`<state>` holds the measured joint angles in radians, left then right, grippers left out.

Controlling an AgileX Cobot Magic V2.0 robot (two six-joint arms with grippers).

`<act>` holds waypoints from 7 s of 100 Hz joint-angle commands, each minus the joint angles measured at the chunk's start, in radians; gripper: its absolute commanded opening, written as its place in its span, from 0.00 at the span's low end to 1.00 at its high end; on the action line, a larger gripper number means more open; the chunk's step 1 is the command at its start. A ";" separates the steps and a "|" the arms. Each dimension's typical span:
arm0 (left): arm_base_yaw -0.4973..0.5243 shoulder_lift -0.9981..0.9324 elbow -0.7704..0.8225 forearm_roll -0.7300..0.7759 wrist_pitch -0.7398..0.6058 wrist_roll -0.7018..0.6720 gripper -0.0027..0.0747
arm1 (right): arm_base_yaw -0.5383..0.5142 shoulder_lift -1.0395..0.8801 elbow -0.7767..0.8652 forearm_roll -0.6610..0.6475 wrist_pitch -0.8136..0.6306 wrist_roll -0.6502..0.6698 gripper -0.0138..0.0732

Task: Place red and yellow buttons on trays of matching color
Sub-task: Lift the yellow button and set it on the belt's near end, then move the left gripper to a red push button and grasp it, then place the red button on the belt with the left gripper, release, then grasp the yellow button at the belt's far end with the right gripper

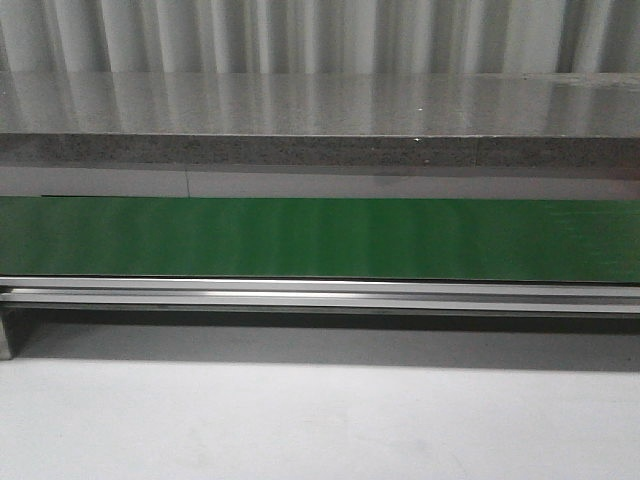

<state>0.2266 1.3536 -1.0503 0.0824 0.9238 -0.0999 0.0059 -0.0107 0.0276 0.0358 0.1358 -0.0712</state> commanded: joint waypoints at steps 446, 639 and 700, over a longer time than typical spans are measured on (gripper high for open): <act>-0.150 0.079 -0.124 -0.001 -0.110 0.030 0.15 | 0.001 -0.016 -0.020 -0.006 -0.072 -0.003 0.08; -0.521 -0.625 0.279 -0.122 -0.377 0.100 0.01 | -0.003 -0.012 -0.051 -0.005 -0.186 -0.003 0.08; -0.521 -0.947 0.448 -0.160 -0.369 0.100 0.01 | 0.046 0.630 -0.654 0.059 0.454 -0.021 0.11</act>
<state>-0.2879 0.4048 -0.5758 -0.0610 0.6285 0.0000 0.0367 0.5187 -0.5388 0.0786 0.6329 -0.0803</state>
